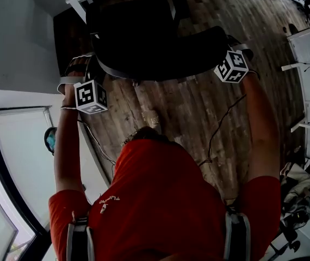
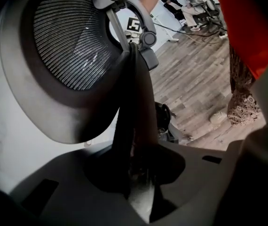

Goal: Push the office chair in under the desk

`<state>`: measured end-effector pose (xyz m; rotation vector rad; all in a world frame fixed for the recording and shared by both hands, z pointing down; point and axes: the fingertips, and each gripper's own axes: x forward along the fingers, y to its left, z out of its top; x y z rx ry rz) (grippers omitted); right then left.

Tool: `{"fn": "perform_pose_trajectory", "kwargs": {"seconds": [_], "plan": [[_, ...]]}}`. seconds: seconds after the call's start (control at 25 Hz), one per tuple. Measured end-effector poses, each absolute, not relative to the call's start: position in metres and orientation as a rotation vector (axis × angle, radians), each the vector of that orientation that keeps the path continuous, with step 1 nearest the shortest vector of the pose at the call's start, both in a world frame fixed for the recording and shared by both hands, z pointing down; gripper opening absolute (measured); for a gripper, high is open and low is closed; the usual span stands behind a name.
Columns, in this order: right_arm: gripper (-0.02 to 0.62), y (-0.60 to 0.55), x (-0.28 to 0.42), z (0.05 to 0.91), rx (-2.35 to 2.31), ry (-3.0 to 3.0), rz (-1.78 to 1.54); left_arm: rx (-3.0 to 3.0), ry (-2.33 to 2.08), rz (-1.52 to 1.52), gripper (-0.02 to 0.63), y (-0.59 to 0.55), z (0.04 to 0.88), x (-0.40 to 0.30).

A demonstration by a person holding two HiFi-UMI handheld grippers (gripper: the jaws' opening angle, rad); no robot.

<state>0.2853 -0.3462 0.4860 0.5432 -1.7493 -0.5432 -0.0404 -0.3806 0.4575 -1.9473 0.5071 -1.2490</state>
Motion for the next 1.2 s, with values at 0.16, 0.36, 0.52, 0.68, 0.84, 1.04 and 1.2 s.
{"fn": "perform_pose_trajectory", "kwargs": {"seconds": [0.16,0.36,0.52,0.68,0.84,1.04,1.2], "plan": [[0.115,-0.375,0.298,0.486,0.518,-1.750,-0.549,-1.949,0.520,-1.264,0.112,-0.403,0.459,-0.029],[0.117,-0.410,0.308,0.485,0.503,-1.757,-0.558,-1.939,0.550,-1.260,0.112,-0.432,0.453,-0.019],[0.116,-0.439,0.319,0.485,0.489,-1.763,-0.565,-1.943,0.564,-1.285,0.112,-0.456,0.454,-0.009],[0.116,-0.465,0.325,0.478,0.486,-1.769,-0.581,-1.948,0.573,-1.298,0.112,-0.477,0.453,0.003],[0.117,-0.496,0.332,0.474,0.477,-1.780,-0.603,-1.949,0.591,-1.317,0.112,-0.501,0.454,0.012],[0.117,-0.531,0.349,0.487,0.446,-1.783,-0.603,-1.943,0.617,-1.338,0.114,-0.532,0.457,0.020],[0.117,-0.568,0.358,0.486,0.439,-1.789,-0.618,-1.945,0.630,-1.353,0.114,-0.563,0.458,0.030]]}}
